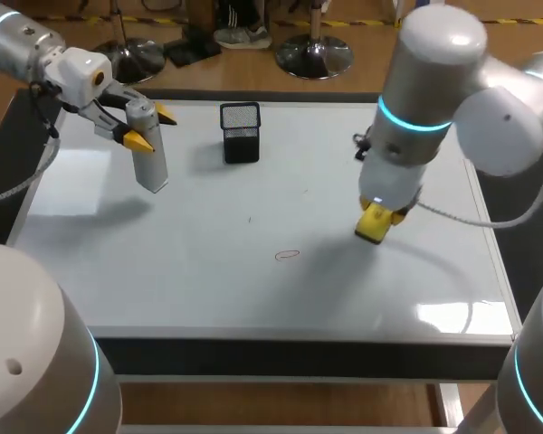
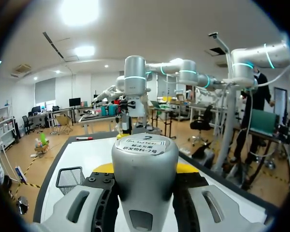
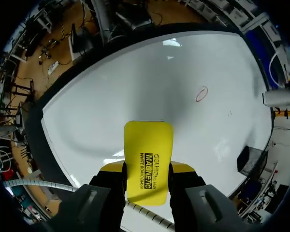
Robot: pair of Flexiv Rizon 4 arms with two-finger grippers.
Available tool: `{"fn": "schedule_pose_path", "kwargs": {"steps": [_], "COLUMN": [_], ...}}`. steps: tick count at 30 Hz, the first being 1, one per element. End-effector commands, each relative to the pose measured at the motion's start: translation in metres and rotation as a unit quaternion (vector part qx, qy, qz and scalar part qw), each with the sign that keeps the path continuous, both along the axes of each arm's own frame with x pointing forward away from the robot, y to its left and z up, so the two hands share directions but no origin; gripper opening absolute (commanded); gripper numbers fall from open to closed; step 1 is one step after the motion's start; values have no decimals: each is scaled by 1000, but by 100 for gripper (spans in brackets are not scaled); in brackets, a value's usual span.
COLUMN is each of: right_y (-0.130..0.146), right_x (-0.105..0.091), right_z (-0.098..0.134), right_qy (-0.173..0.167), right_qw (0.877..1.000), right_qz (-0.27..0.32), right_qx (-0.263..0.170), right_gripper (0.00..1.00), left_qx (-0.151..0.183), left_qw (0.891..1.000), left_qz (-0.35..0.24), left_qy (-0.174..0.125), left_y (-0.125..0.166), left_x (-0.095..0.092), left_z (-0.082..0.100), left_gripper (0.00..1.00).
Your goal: Pick up the inspection probe, press it on each red-marked spot on the whiteboard one by one, put down the probe, pick up the eraser, and wipe off all the red marks.
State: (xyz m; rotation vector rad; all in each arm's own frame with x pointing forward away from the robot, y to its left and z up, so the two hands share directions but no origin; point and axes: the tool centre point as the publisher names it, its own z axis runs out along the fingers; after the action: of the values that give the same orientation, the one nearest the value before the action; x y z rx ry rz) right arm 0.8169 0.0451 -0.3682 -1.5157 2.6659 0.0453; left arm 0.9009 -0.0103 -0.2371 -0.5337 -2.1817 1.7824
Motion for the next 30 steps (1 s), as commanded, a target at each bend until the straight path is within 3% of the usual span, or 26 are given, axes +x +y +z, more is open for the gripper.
{"fn": "schedule_pose_path", "kwargs": {"steps": [1, 6, 14, 30], "right_y": [27, 64, 109, 166], "right_x": [-7, -13, -17, -20], "right_z": [0, -2, -16, -28], "right_qy": [-8, -13, -2, -10], "right_qw": [999, 995, 986, 968], "right_qz": [26, 93, 162, 244], "right_qx": [-26, -46, -40, -51], "right_gripper": [0, 0, 0, 0], "left_qx": [0, 0, 0, 0], "left_qw": [1000, 1000, 1000, 1000], "left_qz": [-1, -1, -1, -1], "left_qy": [-1, -1, -1, -1], "left_y": [1, 1, 1, 1], "left_x": [0, 0, 0, 0], "left_z": [1, 1, 1, 1], "left_gripper": [0, 0, 0, 0]}}
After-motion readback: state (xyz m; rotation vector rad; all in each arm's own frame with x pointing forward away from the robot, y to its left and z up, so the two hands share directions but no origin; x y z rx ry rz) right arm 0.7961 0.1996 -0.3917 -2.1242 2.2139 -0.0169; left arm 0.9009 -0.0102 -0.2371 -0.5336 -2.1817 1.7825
